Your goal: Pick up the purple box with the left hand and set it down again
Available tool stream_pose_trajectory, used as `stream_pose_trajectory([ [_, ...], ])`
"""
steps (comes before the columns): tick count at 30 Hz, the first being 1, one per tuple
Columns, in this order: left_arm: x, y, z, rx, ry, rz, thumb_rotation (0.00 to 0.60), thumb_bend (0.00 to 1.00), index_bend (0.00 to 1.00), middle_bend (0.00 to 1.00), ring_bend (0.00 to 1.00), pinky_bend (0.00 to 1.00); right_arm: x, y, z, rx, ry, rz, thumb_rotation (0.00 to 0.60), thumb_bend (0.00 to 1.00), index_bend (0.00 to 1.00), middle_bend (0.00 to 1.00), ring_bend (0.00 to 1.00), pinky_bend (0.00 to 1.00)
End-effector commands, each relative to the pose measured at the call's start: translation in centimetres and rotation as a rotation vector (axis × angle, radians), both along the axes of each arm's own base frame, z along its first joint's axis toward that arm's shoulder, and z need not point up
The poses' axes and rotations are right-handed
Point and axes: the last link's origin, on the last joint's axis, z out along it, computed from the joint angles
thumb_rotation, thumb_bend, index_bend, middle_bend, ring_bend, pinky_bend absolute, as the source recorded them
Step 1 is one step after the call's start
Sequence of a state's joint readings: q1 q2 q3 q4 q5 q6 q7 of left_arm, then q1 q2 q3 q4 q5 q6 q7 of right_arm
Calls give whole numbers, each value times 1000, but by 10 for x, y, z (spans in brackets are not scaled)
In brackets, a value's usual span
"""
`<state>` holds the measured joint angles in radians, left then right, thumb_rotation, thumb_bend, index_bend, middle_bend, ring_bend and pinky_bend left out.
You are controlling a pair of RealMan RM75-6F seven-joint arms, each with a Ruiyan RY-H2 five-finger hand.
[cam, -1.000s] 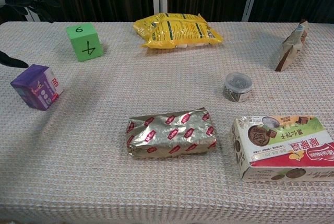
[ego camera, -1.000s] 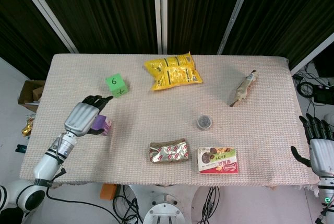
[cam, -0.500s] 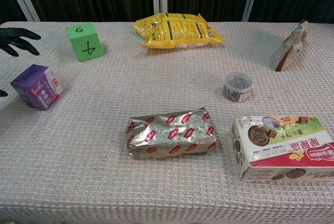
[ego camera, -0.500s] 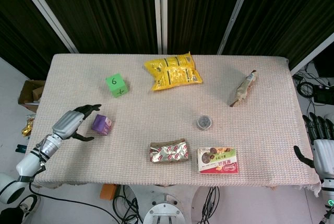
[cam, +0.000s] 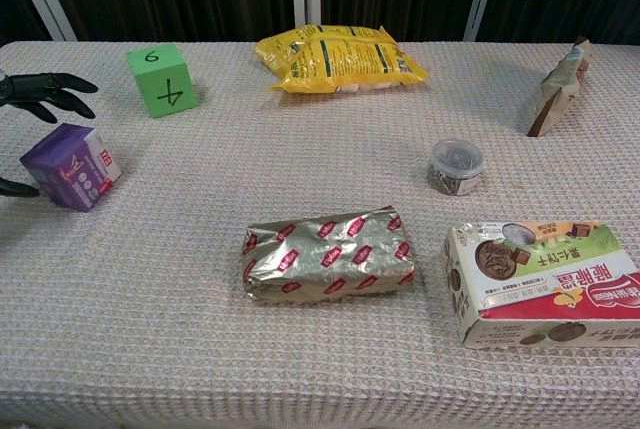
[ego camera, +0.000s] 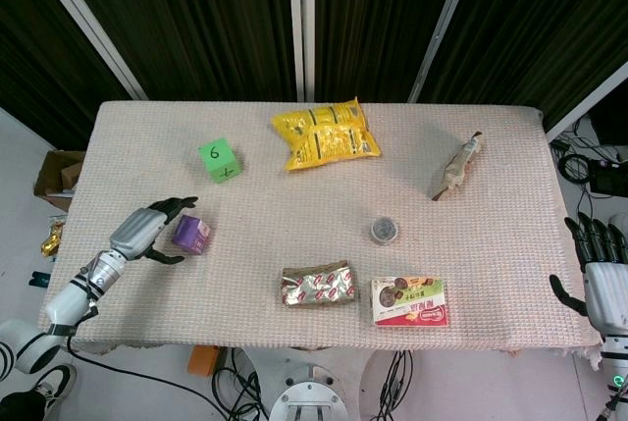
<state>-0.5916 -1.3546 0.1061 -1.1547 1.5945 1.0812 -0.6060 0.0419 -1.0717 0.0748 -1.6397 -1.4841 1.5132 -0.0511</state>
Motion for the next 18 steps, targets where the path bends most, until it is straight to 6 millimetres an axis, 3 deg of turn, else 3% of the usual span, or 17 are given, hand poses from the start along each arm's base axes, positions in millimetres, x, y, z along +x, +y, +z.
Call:
stream_pose_trajectory([
  [1,0,2,-1,-12,-8,4,600,126,24,194,97,189,0,0,1,-1,-3,0,600,210,0,0,0,0],
  [13,-4,6,-4,-34,-9,37,600,165,34,311,98,191,-1,-1,-2,10,-2,3,600,212,0,0,0,0],
  [18,-4,6,-7,-63,-18,63,600,227,62,412,98,191,-2,-1,-3,13,-2,2,600,213,0,0,0,0],
])
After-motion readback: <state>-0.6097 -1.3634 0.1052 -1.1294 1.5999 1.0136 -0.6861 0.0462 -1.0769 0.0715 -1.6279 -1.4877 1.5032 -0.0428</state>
